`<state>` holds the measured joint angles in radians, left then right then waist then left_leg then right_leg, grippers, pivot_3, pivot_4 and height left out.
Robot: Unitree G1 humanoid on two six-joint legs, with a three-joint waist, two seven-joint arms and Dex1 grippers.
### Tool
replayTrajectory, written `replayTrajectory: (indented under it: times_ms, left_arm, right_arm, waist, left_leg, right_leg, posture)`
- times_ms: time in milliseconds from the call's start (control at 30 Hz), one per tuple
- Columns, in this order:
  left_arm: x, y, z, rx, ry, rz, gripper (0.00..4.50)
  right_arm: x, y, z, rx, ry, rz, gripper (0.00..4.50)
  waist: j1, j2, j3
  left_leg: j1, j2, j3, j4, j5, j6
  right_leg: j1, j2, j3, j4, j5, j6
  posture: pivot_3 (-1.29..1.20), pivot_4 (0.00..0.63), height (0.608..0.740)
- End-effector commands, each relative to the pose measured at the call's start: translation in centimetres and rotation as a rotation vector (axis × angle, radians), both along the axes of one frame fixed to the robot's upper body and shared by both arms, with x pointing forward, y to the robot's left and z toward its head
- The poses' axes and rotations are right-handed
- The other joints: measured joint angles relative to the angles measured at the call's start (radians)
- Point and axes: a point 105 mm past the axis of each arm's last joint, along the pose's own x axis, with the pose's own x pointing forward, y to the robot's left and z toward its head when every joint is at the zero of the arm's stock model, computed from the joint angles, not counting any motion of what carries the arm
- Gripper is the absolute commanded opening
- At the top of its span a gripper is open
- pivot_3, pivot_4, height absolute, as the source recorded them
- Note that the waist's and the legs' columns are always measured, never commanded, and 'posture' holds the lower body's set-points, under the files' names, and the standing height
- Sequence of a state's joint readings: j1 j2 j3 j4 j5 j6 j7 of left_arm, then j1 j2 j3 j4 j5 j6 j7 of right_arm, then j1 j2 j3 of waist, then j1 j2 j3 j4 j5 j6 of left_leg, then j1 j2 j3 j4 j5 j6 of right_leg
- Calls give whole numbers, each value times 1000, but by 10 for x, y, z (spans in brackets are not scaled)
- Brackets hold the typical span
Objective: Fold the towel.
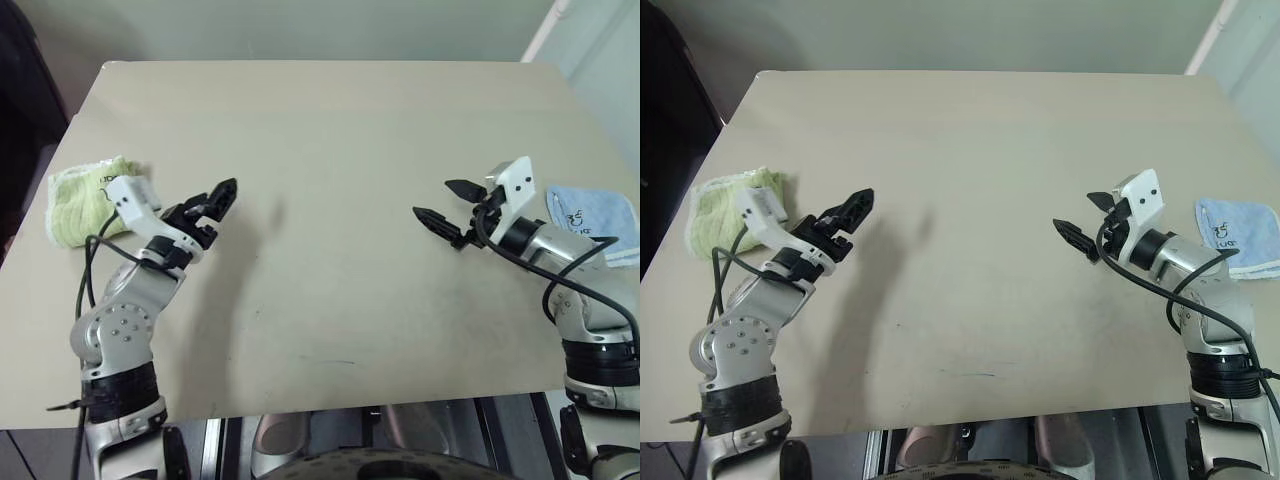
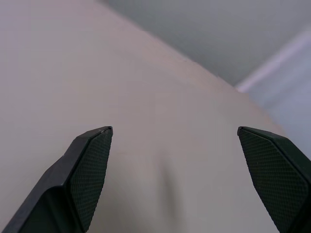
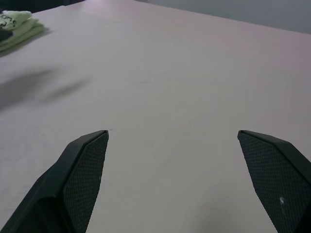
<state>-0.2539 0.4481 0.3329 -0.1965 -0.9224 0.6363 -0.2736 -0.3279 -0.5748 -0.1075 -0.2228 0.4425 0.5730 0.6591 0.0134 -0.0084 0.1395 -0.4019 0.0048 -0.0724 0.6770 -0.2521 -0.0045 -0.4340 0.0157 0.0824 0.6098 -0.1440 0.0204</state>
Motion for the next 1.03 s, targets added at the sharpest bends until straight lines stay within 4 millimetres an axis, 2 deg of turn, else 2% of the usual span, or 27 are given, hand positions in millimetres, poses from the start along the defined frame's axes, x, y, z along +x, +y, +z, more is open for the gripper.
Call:
replayTrajectory:
  times_ms: [33, 167, 200, 300, 333, 400, 500, 667, 800, 1033]
  left_arm:
    - [1, -33, 27, 100, -202, -181, 4452]
    - [-6, -67, 38, 188, -370, -412, 4452]
    - [-14, -77, 35, 231, -415, -515, 4452]
    - [-32, -88, 30, 284, -550, -705, 4452]
    - [-40, -89, 29, 269, -594, -777, 4452]
    - [-43, -90, 19, 277, -585, -859, 4452]
    - [-37, -87, 12, 255, -538, -892, 4452]
    - [-37, -81, 1, 317, -519, -977, 4452]
    - [-37, -77, -4, 352, -519, -999, 4452]
    - [-41, -77, -10, 365, -511, -1008, 4452]
  right_arm:
    - [-5, -3, 23, 0, -113, -32, 4500]
    - [-17, 1, 23, -22, -154, -12, 4500]
    - [-21, 0, 23, -23, -149, -1, 4500]
    - [-30, -1, 24, -19, -131, 29, 4500]
    - [-32, 0, 24, -28, -127, 44, 4500]
    - [-39, 1, 23, -31, -105, 84, 4500]
    - [-48, 6, 23, -8, -78, 133, 4500]
    - [-68, 19, 21, 25, -5, 277, 4500]
    - [-68, 23, 22, 33, 5, 295, 4500]
    - [-73, 30, 12, 30, 29, 313, 4500]
  waist:
    - [0, 0, 0]
    - [1, 0, 0]
    - [1, 0, 0]
    - [-5, 1, 0]
    - [-7, 1, 0]
    - [-7, 1, 0]
    - [-7, 1, -1]
    - [-7, 1, -1]
    - [-7, 1, -1]
    - [-7, 2, -1]
  left_leg:
    - [0, 0, 0, 0, 0, 0]
    - [-1, 0, -1, 0, -1, 1]
    - [-2, 0, -1, 0, -2, 1]
    - [-3, 0, -1, 0, -5, 1]
    - [-3, 0, 0, 1, -5, 1]
    - [-4, 0, -1, 1, -6, 2]
    - [-4, 1, -1, 0, -7, 2]
    - [-6, 1, -1, 3, -9, 4]
    - [-7, 1, -1, 4, -10, 5]
    - [-7, 1, -1, 4, -10, 6]
  right_leg:
    - [0, 0, 0, 0, 0, 0]
    - [-1, -1, 0, 0, -1, 1]
    - [-1, -1, 0, 0, -1, 1]
    - [-2, -1, 0, 0, -4, 1]
    - [-2, -1, 0, 0, -4, 1]
    - [-3, -1, 0, 0, -6, 2]
    - [-3, -1, 0, 0, -8, 2]
    - [-3, -1, 0, 0, -8, 3]
    - [-3, -1, 0, 0, -8, 4]
    - [-3, -1, 0, 0, -8, 4]
  posture:
    - [0, 150, 740]
    - [0, 150, 740]
    - [0, 150, 740]
    - [0, 150, 740]
    - [0, 150, 740]
    - [0, 150, 740]
    - [0, 150, 740]
    - [0, 150, 740]
    - [0, 150, 740]
    - [0, 150, 740]
